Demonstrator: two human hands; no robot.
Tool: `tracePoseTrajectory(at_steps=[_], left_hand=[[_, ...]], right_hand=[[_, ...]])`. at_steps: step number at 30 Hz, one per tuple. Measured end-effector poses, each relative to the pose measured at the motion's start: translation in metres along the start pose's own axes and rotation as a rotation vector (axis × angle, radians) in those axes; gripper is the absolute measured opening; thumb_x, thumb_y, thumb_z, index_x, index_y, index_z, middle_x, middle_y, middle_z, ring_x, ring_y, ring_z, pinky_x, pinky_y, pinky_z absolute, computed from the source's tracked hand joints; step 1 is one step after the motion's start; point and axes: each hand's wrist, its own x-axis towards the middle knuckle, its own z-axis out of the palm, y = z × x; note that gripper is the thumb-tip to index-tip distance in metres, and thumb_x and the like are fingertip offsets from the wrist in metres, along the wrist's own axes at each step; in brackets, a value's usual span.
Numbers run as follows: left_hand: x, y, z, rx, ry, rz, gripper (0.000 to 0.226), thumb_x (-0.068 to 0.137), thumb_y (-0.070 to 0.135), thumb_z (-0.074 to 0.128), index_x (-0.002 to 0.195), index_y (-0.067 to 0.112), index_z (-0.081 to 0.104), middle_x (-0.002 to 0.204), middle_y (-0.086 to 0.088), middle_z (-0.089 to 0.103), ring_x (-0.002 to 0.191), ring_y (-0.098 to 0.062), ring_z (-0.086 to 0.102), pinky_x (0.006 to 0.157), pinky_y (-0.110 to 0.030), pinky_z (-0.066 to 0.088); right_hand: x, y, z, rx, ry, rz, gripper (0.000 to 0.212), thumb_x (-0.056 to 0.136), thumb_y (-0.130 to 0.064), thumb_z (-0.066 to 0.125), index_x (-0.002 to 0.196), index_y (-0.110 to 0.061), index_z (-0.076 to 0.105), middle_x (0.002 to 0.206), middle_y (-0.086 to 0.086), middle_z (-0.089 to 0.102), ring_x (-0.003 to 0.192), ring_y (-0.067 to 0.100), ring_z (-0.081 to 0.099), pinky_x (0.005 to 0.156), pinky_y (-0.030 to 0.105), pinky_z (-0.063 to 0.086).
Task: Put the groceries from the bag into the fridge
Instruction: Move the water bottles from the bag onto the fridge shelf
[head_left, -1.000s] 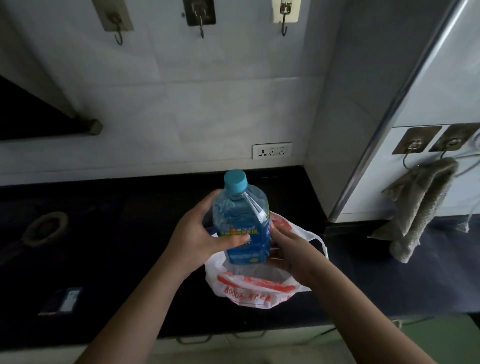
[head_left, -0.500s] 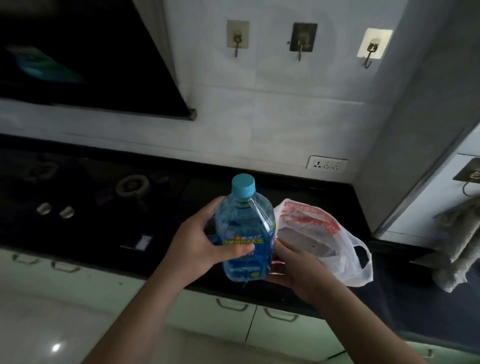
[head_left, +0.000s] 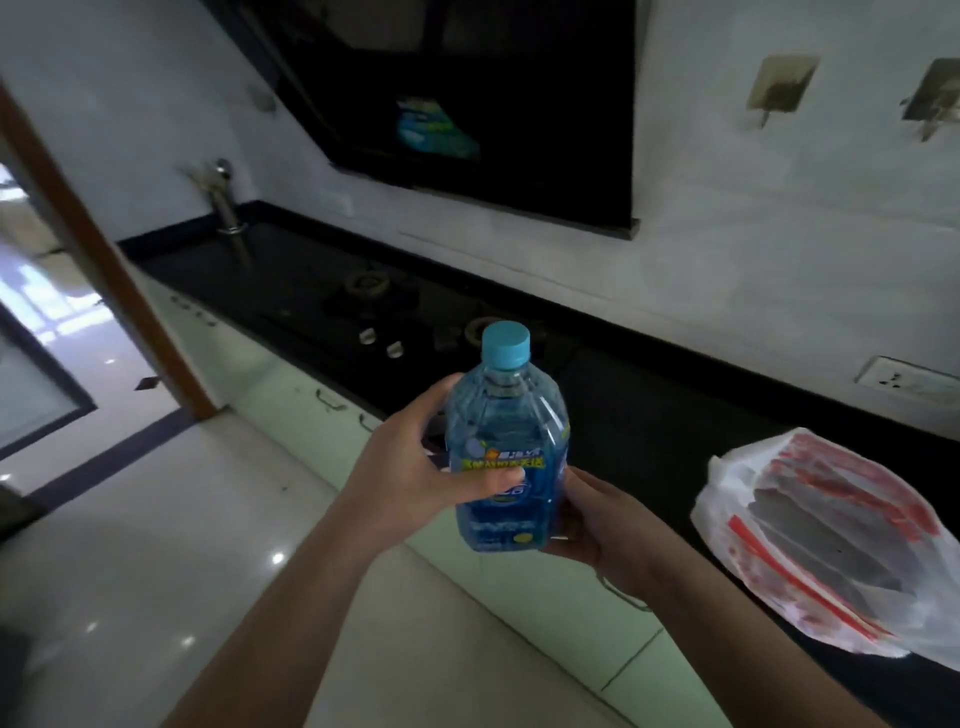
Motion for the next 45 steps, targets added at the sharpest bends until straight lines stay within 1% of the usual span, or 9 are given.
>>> tracePoseTrajectory(at_steps=[2,7,10,13,17,25,31,38,45], left_hand=[[-0.007,-0.004,-0.02,0.015,0.066,-0.028,0.072,0.058,0.042,0.091,0.122,0.045,0.057,0.111,0.015,0.071,0.106,-0.007,0.065,0.078,-0.029,0.059],[-0.014,-0.011,-0.062,0.059,0.223,-0.116,0.068,0.061,0.03,0.089,0.119,0.043,0.055,0.105,0.025,0.07,0.1,0.006,0.064,0.069,-0.011,0.052],[-0.015,-0.017,-0.086,0.126,0.338,-0.163,0.076,0.054,0.048,0.084,0.123,0.044,0.053,0.105,0.032,0.067,0.101,0.011,0.062,0.068,-0.009,0.052],[-0.014,-0.02,-0.112,0.198,0.457,-0.212,0.086,0.049,0.06,0.077,0.129,0.04,0.053,0.104,0.032,0.067,0.102,0.014,0.059,0.068,-0.007,0.051],[-0.022,-0.018,-0.143,0.231,0.583,-0.251,0.086,0.054,0.054,0.08,0.134,0.036,0.052,0.112,0.021,0.069,0.107,0.007,0.061,0.077,-0.017,0.057],[-0.074,-0.019,-0.191,0.265,0.837,-0.352,0.067,0.067,0.025,0.089,0.126,0.033,0.059,0.108,0.021,0.071,0.103,0.006,0.064,0.073,-0.01,0.052],[-0.129,-0.03,-0.237,0.284,1.006,-0.381,0.061,0.066,0.027,0.09,0.119,0.034,0.059,0.105,0.023,0.071,0.099,0.007,0.065,0.072,-0.009,0.052],[-0.205,-0.042,-0.307,0.227,1.173,-0.375,0.078,0.055,0.043,0.09,0.123,0.026,0.056,0.113,0.012,0.07,0.105,-0.005,0.067,0.089,-0.034,0.058],[-0.258,-0.043,-0.374,0.287,1.197,-0.375,0.068,0.065,0.036,0.086,0.125,0.023,0.058,0.112,0.014,0.071,0.104,-0.002,0.067,0.088,-0.027,0.057]], right_hand=[[0.014,-0.006,0.02,-0.032,-0.055,0.001,0.037,0.095,-0.048,0.046,0.106,-0.024,0.072,0.11,0.011,0.071,0.099,0.027,0.068,0.087,0.04,0.055],[0.061,-0.018,0.066,-0.094,-0.228,0.012,0.036,0.097,-0.047,0.046,0.104,-0.024,0.073,0.1,0.006,0.073,0.083,0.017,0.068,0.081,0.036,0.056],[0.09,-0.027,0.098,-0.123,-0.324,0.02,0.033,0.098,-0.044,0.047,0.103,-0.024,0.072,0.091,0.002,0.072,0.076,0.014,0.067,0.079,0.036,0.057],[0.115,-0.039,0.133,-0.136,-0.417,0.022,0.033,0.097,-0.047,0.049,0.104,-0.024,0.072,0.097,0.005,0.073,0.081,0.017,0.069,0.082,0.042,0.057],[0.145,-0.052,0.175,-0.175,-0.547,0.043,0.033,0.098,-0.043,0.048,0.105,-0.02,0.071,0.091,0.003,0.073,0.074,0.013,0.069,0.073,0.034,0.056],[0.162,-0.053,0.27,-0.28,-0.804,0.112,0.037,0.097,-0.047,0.048,0.101,-0.021,0.074,0.095,0.007,0.074,0.081,0.019,0.071,0.074,0.036,0.055],[0.156,-0.037,0.357,-0.343,-0.906,0.139,0.039,0.096,-0.048,0.049,0.11,-0.019,0.07,0.099,0.008,0.074,0.086,0.022,0.071,0.077,0.038,0.056],[0.129,-0.024,0.47,-0.394,-0.989,0.14,0.041,0.092,-0.052,0.053,0.11,-0.02,0.07,0.102,0.012,0.073,0.095,0.028,0.071,0.085,0.044,0.057],[0.107,-0.016,0.557,-0.409,-1.055,0.134,0.04,0.091,-0.052,0.052,0.105,-0.021,0.072,0.099,0.013,0.074,0.096,0.029,0.07,0.089,0.044,0.055]])
